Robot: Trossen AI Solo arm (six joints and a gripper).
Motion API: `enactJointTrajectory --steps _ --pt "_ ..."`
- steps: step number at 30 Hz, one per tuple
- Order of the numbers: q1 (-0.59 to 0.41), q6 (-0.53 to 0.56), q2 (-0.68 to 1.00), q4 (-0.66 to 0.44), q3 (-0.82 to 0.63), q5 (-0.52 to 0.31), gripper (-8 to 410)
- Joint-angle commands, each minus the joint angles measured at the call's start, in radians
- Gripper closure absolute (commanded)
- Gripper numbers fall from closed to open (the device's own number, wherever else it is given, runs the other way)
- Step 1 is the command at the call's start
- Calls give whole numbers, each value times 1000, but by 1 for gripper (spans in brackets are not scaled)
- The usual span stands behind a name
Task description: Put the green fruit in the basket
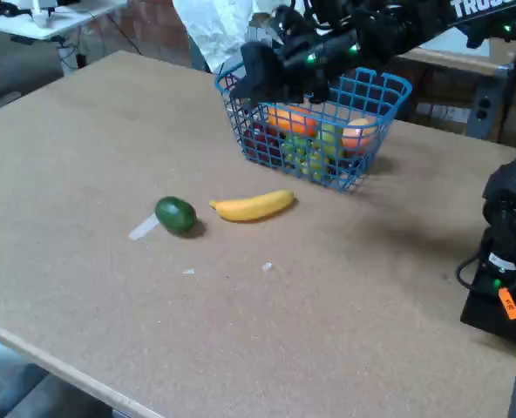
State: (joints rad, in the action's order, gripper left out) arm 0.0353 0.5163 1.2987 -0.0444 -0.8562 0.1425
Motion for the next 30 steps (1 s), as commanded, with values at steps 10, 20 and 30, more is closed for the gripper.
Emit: enactJointTrajectory --steps 10,20,30 --pt "50 191 0 41 2 8 153" --pt "52 97 0 37 2 5 53" --pt "58 -79 198 -367 -314 8 48"
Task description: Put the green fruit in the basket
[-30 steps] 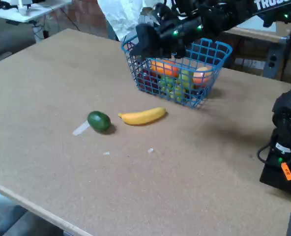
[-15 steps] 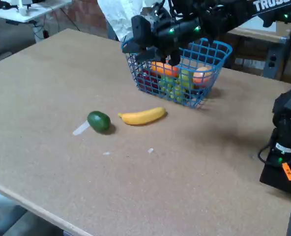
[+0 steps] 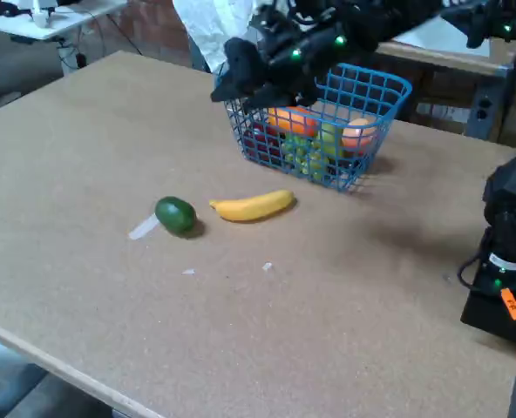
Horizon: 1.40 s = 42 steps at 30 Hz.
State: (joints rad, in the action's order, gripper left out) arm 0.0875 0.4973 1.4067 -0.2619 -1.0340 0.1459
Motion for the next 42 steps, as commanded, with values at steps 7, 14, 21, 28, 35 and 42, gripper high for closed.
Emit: enactJointTrajectory --steps 7,14,21,28,35,42 --pt "14 -158 327 -403 -425 5 48" --pt "15 -211 529 -552 -602 5 48" --pt "15 -251 647 -546 -651 3 48" --pt "16 -299 722 -527 -648 -5 48" --pt "22 -346 793 -481 -646 -5 48" --pt "31 -397 826 -406 -642 -5 48"
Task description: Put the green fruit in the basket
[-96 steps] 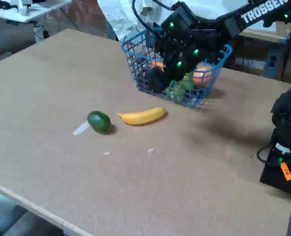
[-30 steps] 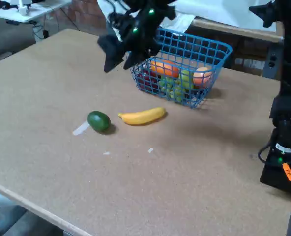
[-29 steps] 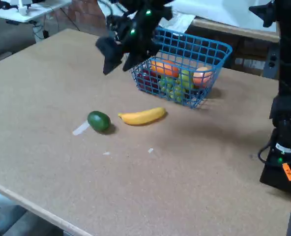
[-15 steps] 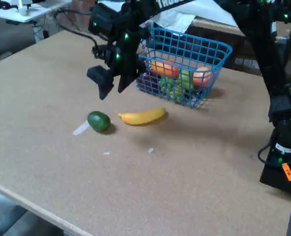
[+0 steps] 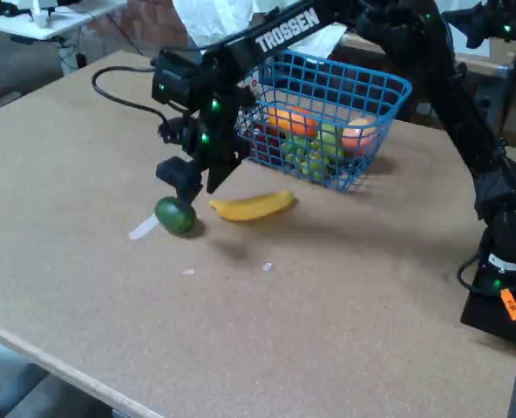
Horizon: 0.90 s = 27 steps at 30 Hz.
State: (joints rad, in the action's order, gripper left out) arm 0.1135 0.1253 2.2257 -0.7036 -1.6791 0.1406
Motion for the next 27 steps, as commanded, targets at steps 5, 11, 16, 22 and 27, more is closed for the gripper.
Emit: enactJointTrajectory --steps 5,11,16,22,27 --pt "6 -60 6 84 4 -11 48" --pt "7 -118 13 111 4 -77 48" --pt "6 -140 50 127 4 -93 48" --pt "9 -148 105 165 4 -85 48" --pt "14 -148 119 194 4 -68 48"
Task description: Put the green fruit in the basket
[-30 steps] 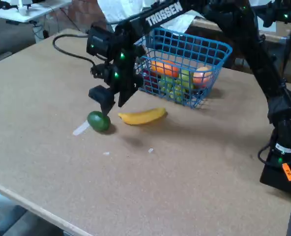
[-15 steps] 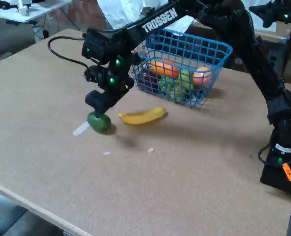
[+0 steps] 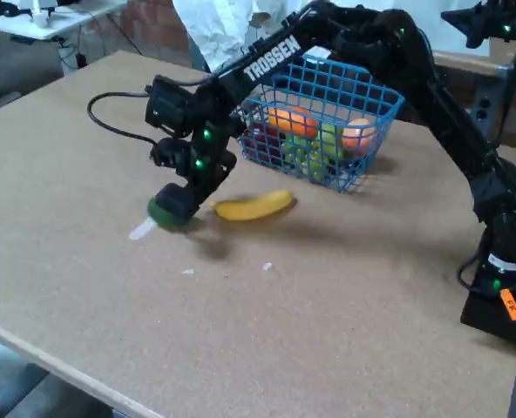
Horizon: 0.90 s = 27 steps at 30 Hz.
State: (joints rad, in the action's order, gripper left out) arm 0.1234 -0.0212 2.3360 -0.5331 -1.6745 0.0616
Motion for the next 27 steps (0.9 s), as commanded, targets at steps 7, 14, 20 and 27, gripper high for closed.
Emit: enactJointTrajectory --steps 7,14,20,27 --pt "6 -15 9 79 0 11 48" --pt "7 -45 9 106 0 9 48" --pt "7 -100 9 135 0 -1 48" --pt "5 -143 9 160 0 -2 48"
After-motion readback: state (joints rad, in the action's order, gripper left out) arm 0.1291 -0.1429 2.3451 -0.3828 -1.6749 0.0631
